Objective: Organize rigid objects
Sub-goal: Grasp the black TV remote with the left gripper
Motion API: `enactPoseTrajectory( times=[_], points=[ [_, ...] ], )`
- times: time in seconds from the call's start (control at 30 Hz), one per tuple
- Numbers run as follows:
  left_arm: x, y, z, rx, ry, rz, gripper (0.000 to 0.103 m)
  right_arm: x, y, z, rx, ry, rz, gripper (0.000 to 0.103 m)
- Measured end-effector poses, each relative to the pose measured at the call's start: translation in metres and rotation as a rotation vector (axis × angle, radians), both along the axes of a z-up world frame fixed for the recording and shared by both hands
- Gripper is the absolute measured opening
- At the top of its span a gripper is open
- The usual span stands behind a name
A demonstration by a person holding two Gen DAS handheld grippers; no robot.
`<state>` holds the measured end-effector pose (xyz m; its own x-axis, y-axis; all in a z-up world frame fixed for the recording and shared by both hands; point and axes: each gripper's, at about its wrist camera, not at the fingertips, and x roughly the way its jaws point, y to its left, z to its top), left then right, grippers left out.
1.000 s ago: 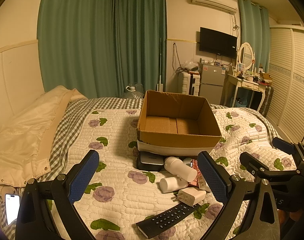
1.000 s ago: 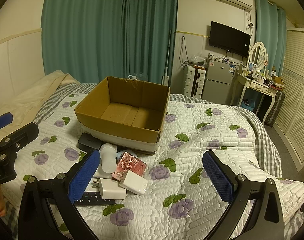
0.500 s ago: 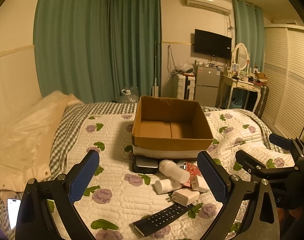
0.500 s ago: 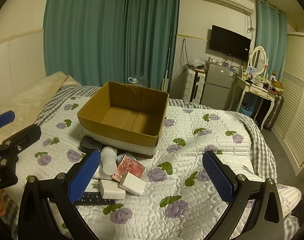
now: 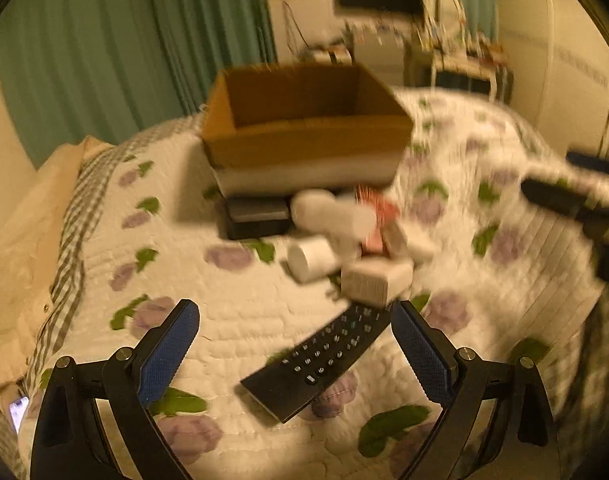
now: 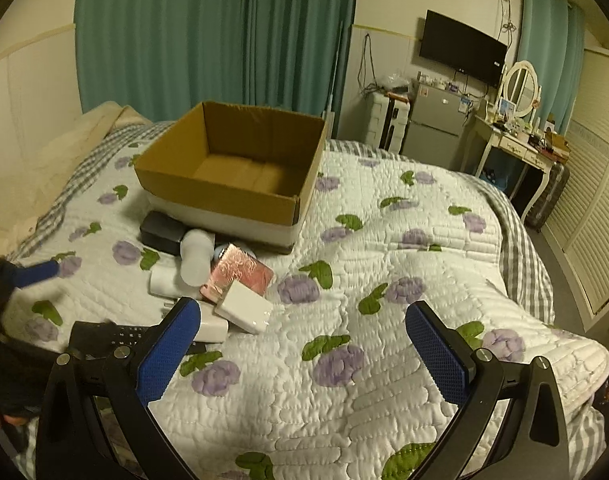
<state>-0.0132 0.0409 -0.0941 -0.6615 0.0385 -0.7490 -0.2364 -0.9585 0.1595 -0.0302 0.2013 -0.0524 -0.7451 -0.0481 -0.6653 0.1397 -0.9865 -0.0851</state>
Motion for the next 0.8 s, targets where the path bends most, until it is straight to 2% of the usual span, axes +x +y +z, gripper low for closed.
enactPoseTrajectory(
  times=[0.17,0.3,0.37,0.4,0.53,0.6,0.63,0.7,0.8],
  points=[
    [-0.010,0.019,-0.038,-0.118,-0.099,-0.093,0.096,-0.008,0.001,-0.013,-0.010,-0.037,0.003,0.103],
    [-0.020,0.024,-0.057,-0.140,-0.182,-0.143,0.093,-0.014,0.001,-0.021,-0.016,-0.068,0.007,0.103],
    [-0.022,0.026,-0.059,-0.137,-0.202,-0.161,0.080,-0.015,0.001,-0.023,-0.019,-0.075,0.007,0.103],
    [-0.021,0.028,-0.059,-0.129,-0.214,-0.179,0.061,-0.015,0.001,-0.024,-0.020,-0.076,0.009,0.103],
    [-0.012,0.032,-0.057,-0.144,-0.223,-0.220,0.043,-0.014,-0.001,-0.023,-0.017,-0.071,0.012,0.103],
    [-0.001,0.030,-0.049,-0.105,-0.227,-0.236,0.037,-0.013,-0.002,-0.022,-0.016,-0.063,0.017,0.103],
    [0.003,0.028,-0.045,-0.083,-0.230,-0.239,0.030,-0.012,-0.003,-0.022,-0.015,-0.060,0.019,0.103],
    [0.016,0.020,-0.032,-0.004,-0.228,-0.244,0.021,-0.010,-0.005,-0.020,-0.014,-0.049,0.027,0.103],
    [0.030,0.002,-0.016,0.070,-0.198,-0.200,0.018,-0.009,-0.008,-0.019,-0.004,-0.041,0.039,0.103]
  ],
)
